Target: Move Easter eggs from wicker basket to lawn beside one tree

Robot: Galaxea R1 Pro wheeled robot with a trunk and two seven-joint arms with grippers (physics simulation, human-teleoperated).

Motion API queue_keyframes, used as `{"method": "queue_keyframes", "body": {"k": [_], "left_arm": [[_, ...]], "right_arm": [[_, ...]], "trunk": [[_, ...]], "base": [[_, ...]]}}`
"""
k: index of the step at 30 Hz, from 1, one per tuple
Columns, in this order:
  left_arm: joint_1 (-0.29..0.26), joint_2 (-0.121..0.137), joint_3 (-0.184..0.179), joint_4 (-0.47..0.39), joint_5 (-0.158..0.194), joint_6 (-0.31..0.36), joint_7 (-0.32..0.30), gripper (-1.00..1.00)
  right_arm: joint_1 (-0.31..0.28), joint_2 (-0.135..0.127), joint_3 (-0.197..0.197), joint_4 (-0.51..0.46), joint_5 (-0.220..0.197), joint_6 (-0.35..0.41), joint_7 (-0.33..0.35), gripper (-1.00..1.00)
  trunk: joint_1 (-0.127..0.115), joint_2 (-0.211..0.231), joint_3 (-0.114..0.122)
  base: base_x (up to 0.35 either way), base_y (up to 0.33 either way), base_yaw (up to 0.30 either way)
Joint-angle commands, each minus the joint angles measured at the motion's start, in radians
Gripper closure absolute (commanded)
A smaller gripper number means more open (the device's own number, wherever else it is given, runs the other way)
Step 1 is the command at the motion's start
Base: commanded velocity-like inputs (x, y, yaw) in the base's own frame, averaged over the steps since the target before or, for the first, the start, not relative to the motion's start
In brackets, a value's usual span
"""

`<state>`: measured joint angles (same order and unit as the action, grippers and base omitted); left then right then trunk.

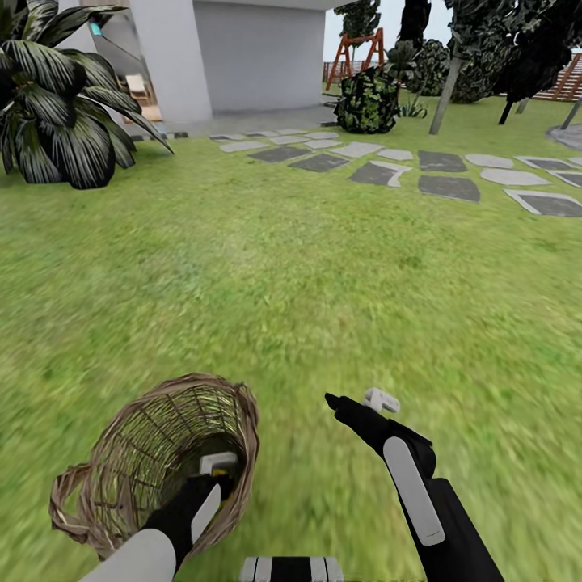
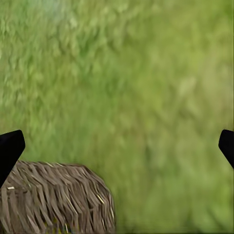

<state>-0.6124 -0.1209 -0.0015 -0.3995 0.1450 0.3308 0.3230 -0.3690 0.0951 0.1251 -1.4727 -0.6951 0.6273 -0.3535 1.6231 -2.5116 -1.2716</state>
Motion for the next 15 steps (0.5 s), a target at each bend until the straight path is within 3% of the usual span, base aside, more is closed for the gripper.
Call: {"method": "queue_keyframes", "body": {"k": [1, 4, 11, 15], "left_arm": [[0.0, 0.0, -0.022, -0.002, 0.018, 0.002, 0.005, -1.0], [0.0, 0.0, -0.04, -0.001, 0.019, 0.001, 0.005, -1.0], [0.0, 0.0, -0.043, -0.001, 0.019, 0.001, 0.004, -1.0], [0.0, 0.0, -0.043, -0.001, 0.019, 0.001, 0.004, -1.0]], "right_arm": [[0.0, 0.0, 0.001, -0.001, -0.011, 0.001, -0.01, -1.0], [0.0, 0.0, 0.001, -0.001, -0.011, 0.001, -0.01, -1.0], [0.0, 0.0, 0.001, -0.001, -0.011, 0.001, -0.01, -1.0], [0.0, 0.0, 0.001, -0.001, -0.011, 0.001, -0.01, -1.0]], "trunk": [[0.0, -0.001, -0.005], [0.001, -0.001, -0.009], [0.001, -0.001, -0.009], [0.002, -0.001, -0.02]], "base": [[0.0, 0.0, 0.0], [0.0, 0.0, 0.0], [0.0, 0.0, 0.0], [0.0, 0.0, 0.0]]}}
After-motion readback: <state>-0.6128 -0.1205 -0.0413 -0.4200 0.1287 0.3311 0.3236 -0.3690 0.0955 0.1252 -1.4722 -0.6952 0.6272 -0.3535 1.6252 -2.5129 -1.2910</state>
